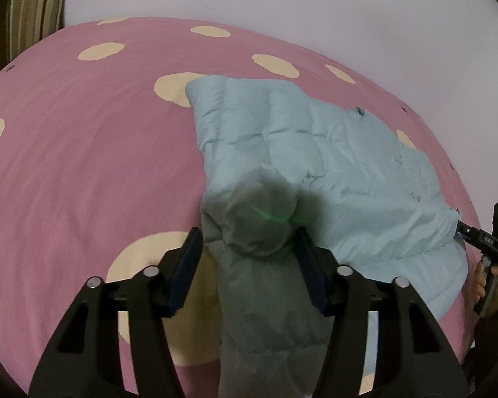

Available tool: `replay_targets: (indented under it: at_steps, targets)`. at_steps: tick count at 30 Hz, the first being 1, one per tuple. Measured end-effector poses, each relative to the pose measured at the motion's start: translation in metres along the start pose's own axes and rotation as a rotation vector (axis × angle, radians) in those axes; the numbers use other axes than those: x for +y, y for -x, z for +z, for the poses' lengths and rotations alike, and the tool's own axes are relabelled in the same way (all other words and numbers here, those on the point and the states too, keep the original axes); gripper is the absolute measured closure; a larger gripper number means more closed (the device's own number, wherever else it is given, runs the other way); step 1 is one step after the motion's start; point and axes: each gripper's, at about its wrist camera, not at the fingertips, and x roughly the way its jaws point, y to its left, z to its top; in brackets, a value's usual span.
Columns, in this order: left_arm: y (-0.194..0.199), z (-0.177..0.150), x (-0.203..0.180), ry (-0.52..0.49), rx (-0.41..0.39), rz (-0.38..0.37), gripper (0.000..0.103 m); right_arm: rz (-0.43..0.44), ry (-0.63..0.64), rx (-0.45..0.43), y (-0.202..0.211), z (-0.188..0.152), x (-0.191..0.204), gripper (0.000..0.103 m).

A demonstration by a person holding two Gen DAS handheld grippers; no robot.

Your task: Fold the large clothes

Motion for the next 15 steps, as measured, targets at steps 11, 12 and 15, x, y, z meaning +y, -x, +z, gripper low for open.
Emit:
replay_targets:
  at_steps: [11,12,15]
  targets:
    - [0.011,0.000,-0.025,-0.107,-0.041,0.060,0.098,-0.030,0.086,-0.011,0.005,-0.008,0.018,0.094]
    - [0.016,0.000,-0.027,-0.113,-0.051,0.069,0.098,-0.031,0.087,-0.024,0.010,-0.008,0.019,0.094]
    - [0.032,0.001,-0.031,-0.111,-0.097,0.081,0.099,-0.027,0.079,-0.061,0.024,-0.008,0.022,0.096]
